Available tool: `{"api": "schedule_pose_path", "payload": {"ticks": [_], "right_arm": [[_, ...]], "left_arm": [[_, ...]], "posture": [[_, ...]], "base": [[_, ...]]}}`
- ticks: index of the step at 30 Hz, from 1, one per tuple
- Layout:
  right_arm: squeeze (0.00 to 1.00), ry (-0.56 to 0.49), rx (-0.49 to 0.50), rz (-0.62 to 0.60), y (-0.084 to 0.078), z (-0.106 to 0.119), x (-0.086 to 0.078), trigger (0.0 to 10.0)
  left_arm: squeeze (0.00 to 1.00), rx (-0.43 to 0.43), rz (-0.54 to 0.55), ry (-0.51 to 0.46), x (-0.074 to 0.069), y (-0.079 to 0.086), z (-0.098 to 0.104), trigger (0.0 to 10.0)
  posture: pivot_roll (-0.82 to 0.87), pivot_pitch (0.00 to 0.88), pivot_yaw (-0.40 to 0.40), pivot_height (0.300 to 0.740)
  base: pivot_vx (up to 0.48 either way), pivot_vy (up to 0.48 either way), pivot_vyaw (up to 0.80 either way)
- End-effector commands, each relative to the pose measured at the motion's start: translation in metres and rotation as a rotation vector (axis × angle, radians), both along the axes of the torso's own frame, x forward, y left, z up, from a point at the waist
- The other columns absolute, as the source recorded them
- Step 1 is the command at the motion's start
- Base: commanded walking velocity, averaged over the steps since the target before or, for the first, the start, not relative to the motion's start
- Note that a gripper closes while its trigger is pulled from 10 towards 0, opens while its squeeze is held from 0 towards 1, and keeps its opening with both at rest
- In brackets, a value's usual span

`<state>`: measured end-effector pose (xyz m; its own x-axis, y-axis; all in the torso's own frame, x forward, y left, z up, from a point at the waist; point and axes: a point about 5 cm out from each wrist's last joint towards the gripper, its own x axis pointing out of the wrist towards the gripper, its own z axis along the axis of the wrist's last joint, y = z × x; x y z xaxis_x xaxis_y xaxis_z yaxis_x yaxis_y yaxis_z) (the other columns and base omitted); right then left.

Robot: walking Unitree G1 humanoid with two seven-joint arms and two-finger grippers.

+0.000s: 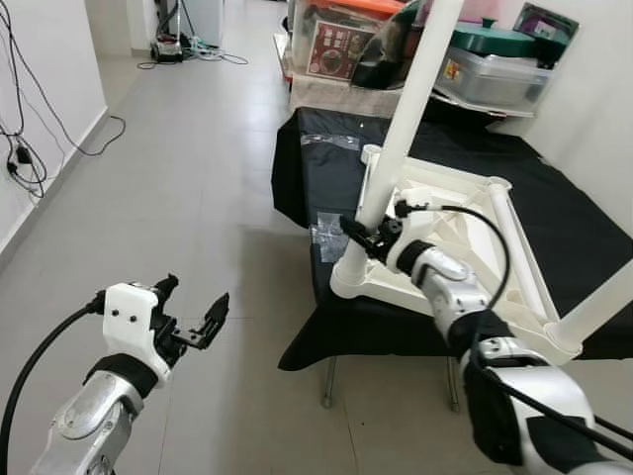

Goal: Building children table

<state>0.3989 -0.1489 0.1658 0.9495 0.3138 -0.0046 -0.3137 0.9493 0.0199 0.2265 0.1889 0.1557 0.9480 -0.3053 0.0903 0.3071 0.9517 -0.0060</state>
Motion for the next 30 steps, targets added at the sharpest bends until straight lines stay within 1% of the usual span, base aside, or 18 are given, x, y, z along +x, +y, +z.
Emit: {"api": "schedule_pose_path", "payload": {"ticks": [1, 2, 3, 4, 5, 7, 9, 11, 12, 13, 14, 15, 16, 17, 20, 24, 27, 30], "right_arm": [[0.0, 0.047, 0.021, -0.195, -0.023, -0.004, 0.001, 0.0], [0.0, 0.047, 0.021, -0.195, -0.023, -0.004, 0.001, 0.0], [0.0, 0.08, 0.034, -0.353, -0.036, -0.01, 0.0, 0.0], [0.0, 0.135, 0.018, -0.569, -0.056, -0.023, -0.008, 0.0], [0.0, 0.135, 0.018, -0.569, -0.056, -0.023, -0.008, 0.0], [0.0, 0.175, -0.04, -0.808, -0.075, -0.039, -0.021, 0.0], [0.0, 0.161, -0.065, -0.839, -0.073, -0.043, -0.026, 0.0], [0.0, 0.163, -0.082, -0.787, -0.054, -0.049, -0.03, 0.0], [0.0, 0.163, -0.082, -0.787, -0.054, -0.049, -0.03, 0.0], [0.0, 0.165, -0.068, -0.733, -0.043, -0.05, -0.031, 9.3], [0.0, 0.166, -0.059, -0.708, -0.036, -0.051, -0.031, 9.3], [0.0, 0.166, -0.059, -0.708, -0.036, -0.051, -0.031, 9.3], [0.0, 0.131, -0.048, -0.639, -0.027, -0.047, -0.03, 10.0], [1.0, 0.085, -0.019, -0.579, -0.018, -0.041, -0.027, 10.0], [1.0, 0.035, -0.006, -0.517, -0.008, -0.029, -0.021, 10.0], [1.0, -0.016, 0.001, -0.516, -0.01, -0.018, -0.021, 10.0], [1.0, -0.083, -0.015, -0.54, -0.02, -0.002, -0.021, 10.0], [1.0, -0.104, -0.036, -0.574, -0.029, 0.0, -0.026, 10.0]], "left_arm": [[0.0, -0.009, -0.008, 0.011, -0.002, -0.003, -0.002, 10.0], [0.0, -0.009, -0.008, 0.011, -0.002, -0.003, -0.002, 10.0], [0.0, -0.009, -0.009, 0.011, -0.002, -0.003, -0.001, 10.0], [0.0, -0.01, -0.011, 0.011, -0.003, -0.003, -0.001, 10.0], [0.0, -0.01, -0.011, 0.011, -0.003, -0.003, -0.001, 10.0], [0.0, -0.01, -0.012, 0.01, -0.003, -0.003, 0.0, 10.0], [0.0, -0.01, -0.011, 0.009, -0.003, -0.003, 0.0, 10.0], [0.0, -0.008, -0.007, 0.009, -0.003, -0.002, 0.001, 10.0], [0.0, -0.008, -0.007, 0.009, -0.003, -0.002, 0.001, 10.0], [0.0, -0.007, -0.006, 0.009, -0.003, -0.001, 0.001, 10.0], [0.0, -0.006, -0.005, 0.009, -0.003, -0.001, 0.0, 10.0], [0.0, -0.006, -0.005, 0.009, -0.003, -0.001, 0.0, 10.0], [0.0, -0.006, -0.006, 0.009, -0.002, -0.001, 0.0, 10.0], [0.0, -0.006, -0.008, 0.01, -0.001, -0.001, 0.0, 10.0], [0.0, -0.005, -0.009, 0.009, 0.0, -0.002, 0.0, 10.0], [0.0, -0.005, -0.005, 0.008, 0.0, -0.001, 0.0, 10.0], [0.0, -0.006, 0.001, 0.006, 0.001, -0.001, -0.001, 10.0], [0.0, -0.004, 0.005, 0.005, 0.0, -0.001, -0.001, 10.0]], "posture": [[0.19, 0.0, -0.179, 0.74], [0.19, 0.0, -0.179, 0.74], [0.18, 0.0, -0.176, 0.74], [0.18, 0.0, -0.178, 0.74], [0.18, 0.0, -0.178, 0.74], [0.18, 0.0, -0.178, 0.74], [0.18, 0.0, -0.177, 0.74], [0.17, 0.0, -0.171, 0.74], [0.17, 0.0, -0.171, 0.74], [0.16, 0.0, -0.166, 0.74], [0.16, 0.0, -0.166, 0.74], [0.16, 0.0, -0.166, 0.74], [0.15, 0.0, -0.163, 0.74], [0.15, 0.0, -0.165, 0.74], [0.16, 0.0, -0.168, 0.74], [0.15, 0.0, -0.169, 0.74], [0.15, 0.0, -0.174, 0.74], [0.15, 0.0, -0.175, 0.74]], "base": [[0.0, 0.0, 0.0], [0.0, 0.0, 0.0], [0.0, 0.0, 0.0], [0.0, 0.0, 0.0], [0.0, 0.0, 0.0], [0.0, 0.0, 0.0], [0.0, 0.0, 0.0], [0.0, 0.0, 0.0], [0.0, 0.0, 0.0], [0.0, 0.0, 0.0], [0.0, 0.0, 0.0], [0.0, 0.0, 0.0], [0.0, 0.0, 0.0], [0.0, 0.0, 0.0], [0.0, 0.0, 0.0], [0.0, 0.0, 0.0], [0.0, 0.0, 0.0], [0.0, 0.0, 0.0]]}}
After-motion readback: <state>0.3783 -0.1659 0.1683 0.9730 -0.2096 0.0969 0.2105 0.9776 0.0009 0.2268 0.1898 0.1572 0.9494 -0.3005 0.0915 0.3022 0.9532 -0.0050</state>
